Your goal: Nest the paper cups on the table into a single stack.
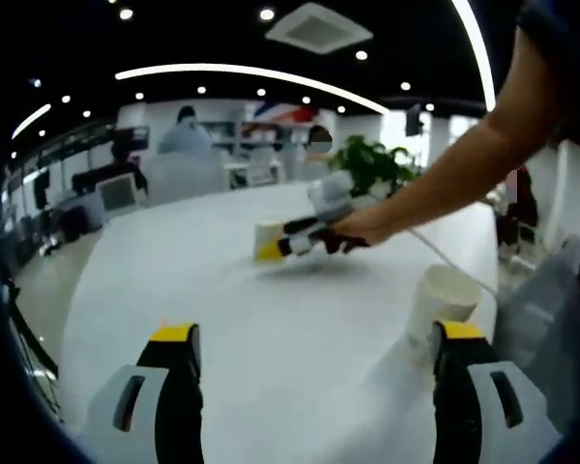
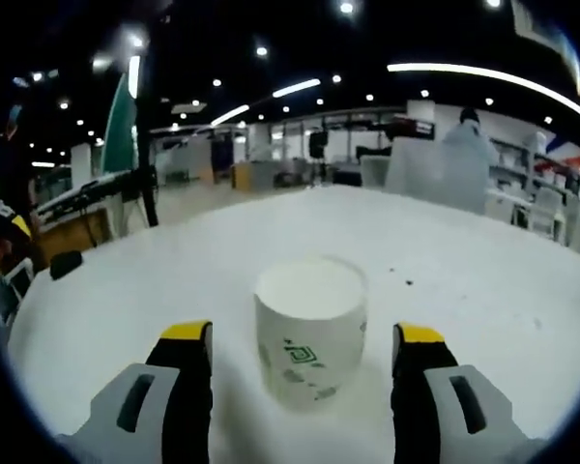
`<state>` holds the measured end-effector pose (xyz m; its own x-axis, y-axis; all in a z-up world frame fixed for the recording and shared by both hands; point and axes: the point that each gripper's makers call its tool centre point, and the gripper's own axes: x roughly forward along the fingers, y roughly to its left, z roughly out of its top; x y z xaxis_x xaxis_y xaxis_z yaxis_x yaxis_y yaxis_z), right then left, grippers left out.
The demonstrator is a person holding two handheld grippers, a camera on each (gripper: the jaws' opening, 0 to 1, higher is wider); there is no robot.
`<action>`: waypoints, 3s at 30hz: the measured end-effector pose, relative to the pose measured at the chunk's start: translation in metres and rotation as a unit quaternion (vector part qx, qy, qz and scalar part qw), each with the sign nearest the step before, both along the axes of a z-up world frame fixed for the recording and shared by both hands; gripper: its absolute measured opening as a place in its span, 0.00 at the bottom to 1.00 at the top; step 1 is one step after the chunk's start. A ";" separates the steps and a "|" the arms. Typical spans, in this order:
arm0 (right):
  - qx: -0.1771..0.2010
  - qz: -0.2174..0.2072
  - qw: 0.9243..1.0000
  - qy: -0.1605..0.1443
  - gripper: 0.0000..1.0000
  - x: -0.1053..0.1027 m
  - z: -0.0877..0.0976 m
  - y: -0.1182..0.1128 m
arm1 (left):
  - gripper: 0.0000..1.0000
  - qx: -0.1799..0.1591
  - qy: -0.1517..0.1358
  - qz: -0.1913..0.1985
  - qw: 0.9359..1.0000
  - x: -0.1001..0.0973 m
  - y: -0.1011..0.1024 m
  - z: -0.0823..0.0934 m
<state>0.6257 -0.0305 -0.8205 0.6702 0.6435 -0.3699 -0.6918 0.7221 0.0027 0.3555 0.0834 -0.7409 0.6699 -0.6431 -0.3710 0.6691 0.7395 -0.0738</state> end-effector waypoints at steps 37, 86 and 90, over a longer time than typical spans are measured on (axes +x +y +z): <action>-0.005 0.007 1.000 0.014 0.37 -0.019 0.041 -0.019 | 0.98 -0.011 -0.003 -0.003 1.000 -0.006 -0.011 0.015; -0.003 0.065 0.998 0.014 0.35 -0.049 0.165 -0.039 | 0.98 -0.028 -0.004 -0.020 0.999 0.003 -0.019 0.042; 0.004 0.068 0.998 0.014 0.36 -0.056 0.171 -0.037 | 0.98 -0.029 -0.003 -0.023 0.999 0.004 -0.023 0.042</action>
<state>0.5696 -0.0678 -0.6495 0.5649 0.7314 -0.3820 -0.7835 0.6206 0.0295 0.3592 0.0608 -0.6988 0.6410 -0.6940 -0.3280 0.7032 0.7022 -0.1115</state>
